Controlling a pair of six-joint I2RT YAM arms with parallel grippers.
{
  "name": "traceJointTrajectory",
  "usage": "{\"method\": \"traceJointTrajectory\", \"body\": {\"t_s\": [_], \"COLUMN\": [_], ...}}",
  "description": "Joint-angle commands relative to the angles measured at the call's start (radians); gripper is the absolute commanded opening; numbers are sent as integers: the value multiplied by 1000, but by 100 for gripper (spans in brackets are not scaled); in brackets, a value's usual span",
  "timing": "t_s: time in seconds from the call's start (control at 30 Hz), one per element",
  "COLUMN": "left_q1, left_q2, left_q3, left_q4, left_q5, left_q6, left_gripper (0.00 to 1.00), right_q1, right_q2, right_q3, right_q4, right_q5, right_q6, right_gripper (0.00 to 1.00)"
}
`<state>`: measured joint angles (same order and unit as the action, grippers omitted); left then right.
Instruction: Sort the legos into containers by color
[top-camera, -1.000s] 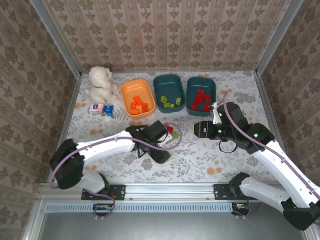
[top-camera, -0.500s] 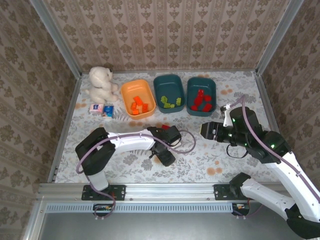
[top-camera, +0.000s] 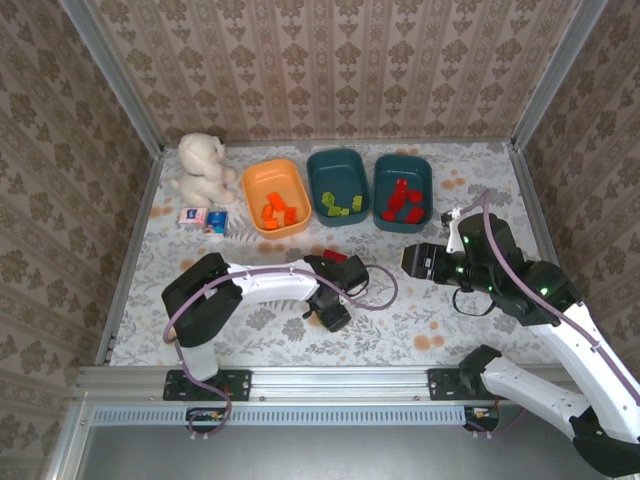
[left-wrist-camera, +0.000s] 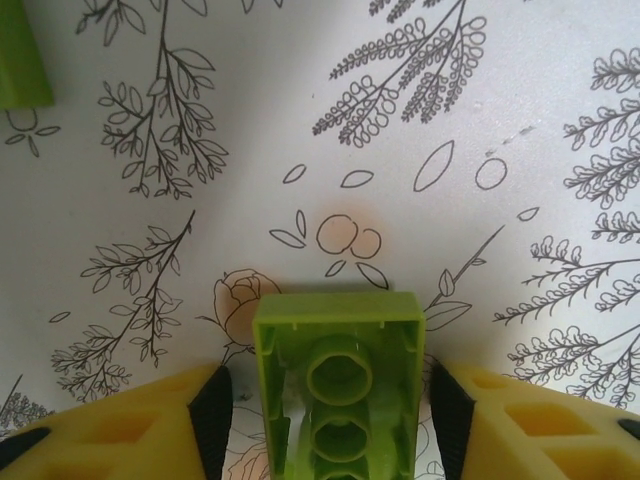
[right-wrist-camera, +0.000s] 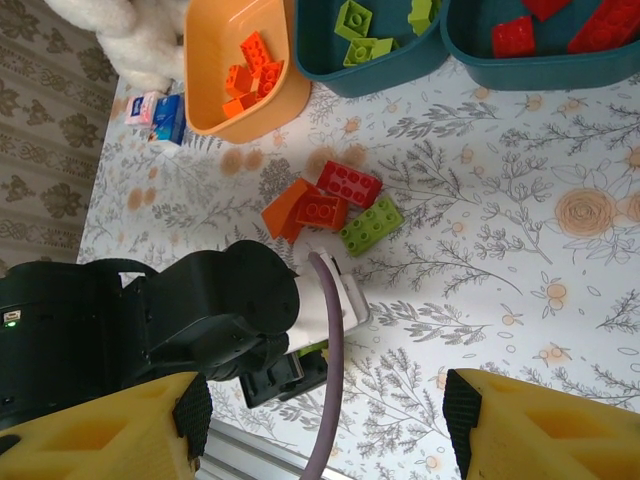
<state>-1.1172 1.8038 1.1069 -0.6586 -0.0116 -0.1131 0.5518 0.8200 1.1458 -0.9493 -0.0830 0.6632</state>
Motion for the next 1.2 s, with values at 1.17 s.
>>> {"method": "traceJointTrajectory", "body": {"t_s": [1.17], "left_q1": [509], "left_q2": [397], "left_q3": [943], "left_q4": [121], "left_q5": [150], "left_q6": [-244], "left_gripper": [33], "right_q1": [-43], "right_q2": [364], "right_q3": [149], "right_q4": [255], "right_q5": [-136], "right_q6": [61], "right_gripper": [65]}}
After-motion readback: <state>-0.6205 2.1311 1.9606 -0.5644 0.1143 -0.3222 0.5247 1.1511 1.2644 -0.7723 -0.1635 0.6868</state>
